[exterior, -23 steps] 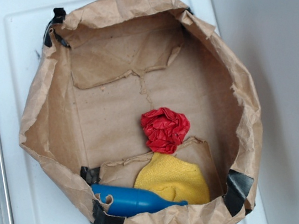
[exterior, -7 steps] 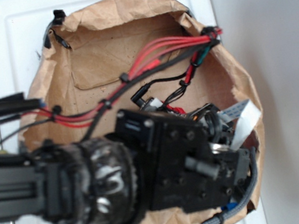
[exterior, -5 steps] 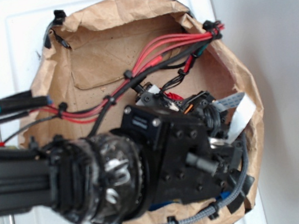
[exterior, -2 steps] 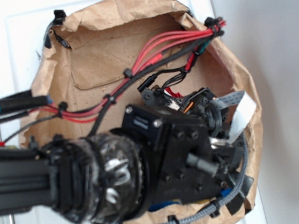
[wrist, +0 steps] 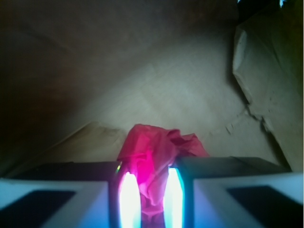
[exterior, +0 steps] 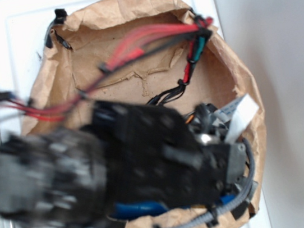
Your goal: Grab the red paper.
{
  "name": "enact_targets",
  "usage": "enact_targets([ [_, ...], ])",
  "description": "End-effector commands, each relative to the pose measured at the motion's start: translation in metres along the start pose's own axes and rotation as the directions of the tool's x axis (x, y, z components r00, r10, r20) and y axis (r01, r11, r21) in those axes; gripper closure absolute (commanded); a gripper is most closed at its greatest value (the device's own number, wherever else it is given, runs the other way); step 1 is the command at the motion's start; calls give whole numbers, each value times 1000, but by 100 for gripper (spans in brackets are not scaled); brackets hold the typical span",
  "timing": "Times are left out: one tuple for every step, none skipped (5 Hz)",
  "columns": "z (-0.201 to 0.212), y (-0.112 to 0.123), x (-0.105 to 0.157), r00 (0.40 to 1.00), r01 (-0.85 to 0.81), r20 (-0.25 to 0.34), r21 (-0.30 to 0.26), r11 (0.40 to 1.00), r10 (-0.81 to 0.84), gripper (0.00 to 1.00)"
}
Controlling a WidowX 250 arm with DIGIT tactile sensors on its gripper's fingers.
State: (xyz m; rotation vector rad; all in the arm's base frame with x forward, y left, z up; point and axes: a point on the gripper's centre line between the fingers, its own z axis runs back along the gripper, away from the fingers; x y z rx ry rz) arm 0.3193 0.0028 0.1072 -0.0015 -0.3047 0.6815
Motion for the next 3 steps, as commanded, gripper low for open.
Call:
enact_targets([
  [84, 39, 36, 1000, -21, -21, -173, 985, 18, 100],
  [101, 51, 39, 1000, -16, 1, -166, 986, 17, 100],
  [111, 56, 33, 997, 20, 81, -151, 988, -8, 100],
])
